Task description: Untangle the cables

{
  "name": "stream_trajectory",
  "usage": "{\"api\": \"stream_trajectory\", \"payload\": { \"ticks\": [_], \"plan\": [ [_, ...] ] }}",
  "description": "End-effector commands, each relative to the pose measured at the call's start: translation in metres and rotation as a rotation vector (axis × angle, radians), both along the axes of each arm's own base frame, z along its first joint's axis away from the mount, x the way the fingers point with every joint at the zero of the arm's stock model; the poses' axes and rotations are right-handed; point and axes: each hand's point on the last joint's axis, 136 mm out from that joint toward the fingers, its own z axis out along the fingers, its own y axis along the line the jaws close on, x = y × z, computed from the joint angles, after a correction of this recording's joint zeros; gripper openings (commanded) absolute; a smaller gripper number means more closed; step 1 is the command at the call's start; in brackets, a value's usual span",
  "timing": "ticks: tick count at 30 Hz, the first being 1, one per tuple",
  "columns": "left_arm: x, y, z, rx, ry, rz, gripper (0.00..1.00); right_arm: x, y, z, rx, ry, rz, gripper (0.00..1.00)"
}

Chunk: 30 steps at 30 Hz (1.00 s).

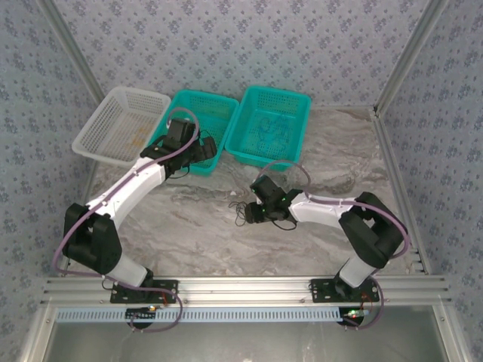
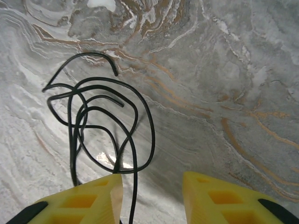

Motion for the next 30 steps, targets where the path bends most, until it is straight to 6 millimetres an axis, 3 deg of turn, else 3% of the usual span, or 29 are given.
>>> {"api": "stream_trajectory", "payload": {
  "ticks": [1, 7, 10, 15, 18, 26, 30],
  "plan": [
    [0.003, 0.003, 0.02, -0.009, -0.05, 0.02, 0.99, 0.007, 0.007, 0.004, -0.008, -0.022, -0.016, 0.37],
    [0.004, 0.003, 0.02, -0.003, -0.051, 0.02, 0.99, 0.001, 0.01, -0.003, -0.028, -0.001, 0.015, 0.29],
    [0.005, 0.003, 0.02, -0.002, -0.054, 0.018, 0.99, -0.001, 0.01, 0.0, -0.036, -0.015, 0.028, 0.19],
    [0.005, -0.013, 0.028, -0.065, -0.108, -0.064, 0.99, 0.001, 0.014, 0.023, -0.004, -0.079, 0.071, 0.01],
    [0.001, -0.031, 0.041, -0.14, -0.171, -0.157, 0.99, 0.008, 0.014, 0.053, 0.053, -0.171, 0.095, 0.0],
    [-0.02, -0.062, 0.076, -0.26, -0.336, -0.352, 0.99, 0.033, -0.002, 0.158, 0.301, -0.435, 0.029, 0.0],
    [-0.039, -0.079, 0.088, -0.333, -0.377, -0.492, 0.99, 0.04, -0.015, 0.195, 0.42, -0.529, -0.021, 0.0]
  ]
}}
